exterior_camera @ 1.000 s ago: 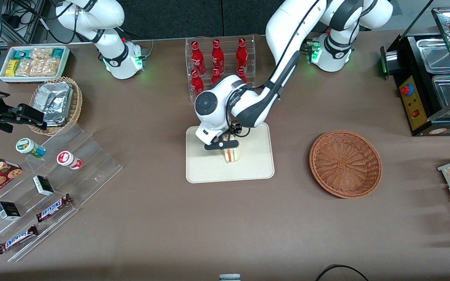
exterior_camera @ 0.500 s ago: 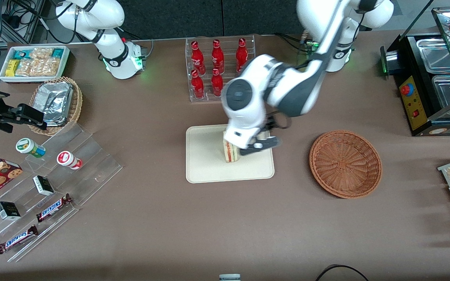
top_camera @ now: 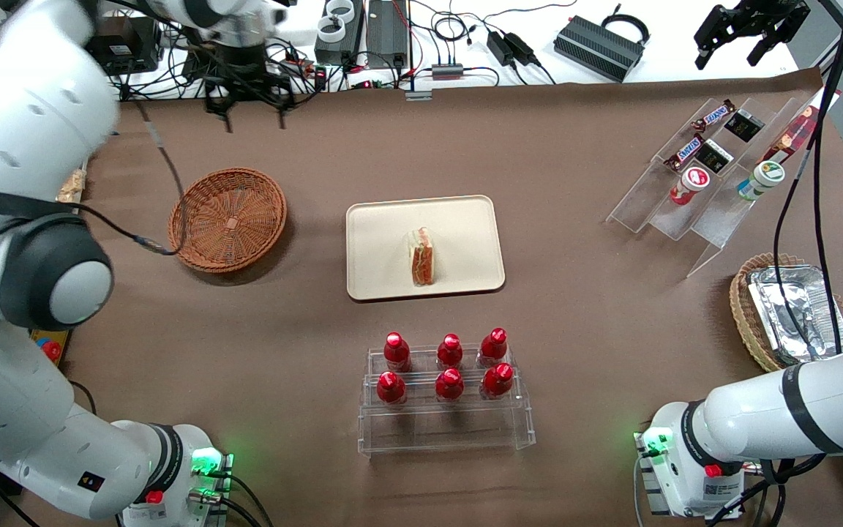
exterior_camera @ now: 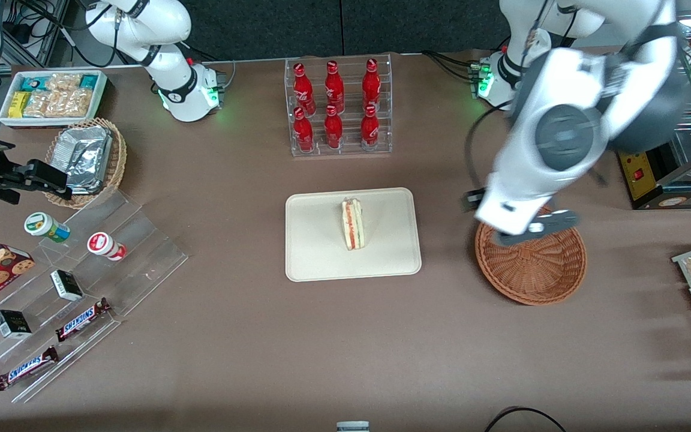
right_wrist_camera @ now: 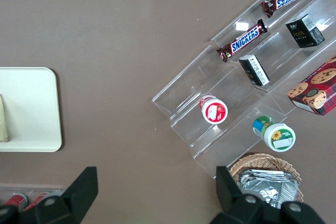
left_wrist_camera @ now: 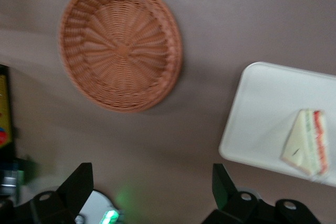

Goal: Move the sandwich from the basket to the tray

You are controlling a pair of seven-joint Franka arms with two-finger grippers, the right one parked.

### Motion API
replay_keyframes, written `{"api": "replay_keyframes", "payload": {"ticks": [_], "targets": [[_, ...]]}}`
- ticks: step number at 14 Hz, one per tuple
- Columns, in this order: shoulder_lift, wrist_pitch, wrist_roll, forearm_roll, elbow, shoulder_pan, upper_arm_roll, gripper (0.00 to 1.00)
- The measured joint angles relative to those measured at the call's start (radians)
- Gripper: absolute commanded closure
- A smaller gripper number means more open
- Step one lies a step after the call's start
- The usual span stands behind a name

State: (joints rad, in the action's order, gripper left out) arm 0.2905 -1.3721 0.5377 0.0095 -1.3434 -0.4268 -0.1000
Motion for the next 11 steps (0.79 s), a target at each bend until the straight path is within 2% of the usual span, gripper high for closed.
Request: {"api": "replay_keyframes", "payload": {"ticks": [6,8,11], "targets": [[-0.206,0.008,-0.418,0.001,-0.154,0.253,-0.003,0.0],[-0.272,0.008,-0.523,0.0,-0.214,0.292,-0.003,0.0],[-0.351,0.003,-0.575,-0.002,-0.273,0.316,-0.001,0.0]]}}
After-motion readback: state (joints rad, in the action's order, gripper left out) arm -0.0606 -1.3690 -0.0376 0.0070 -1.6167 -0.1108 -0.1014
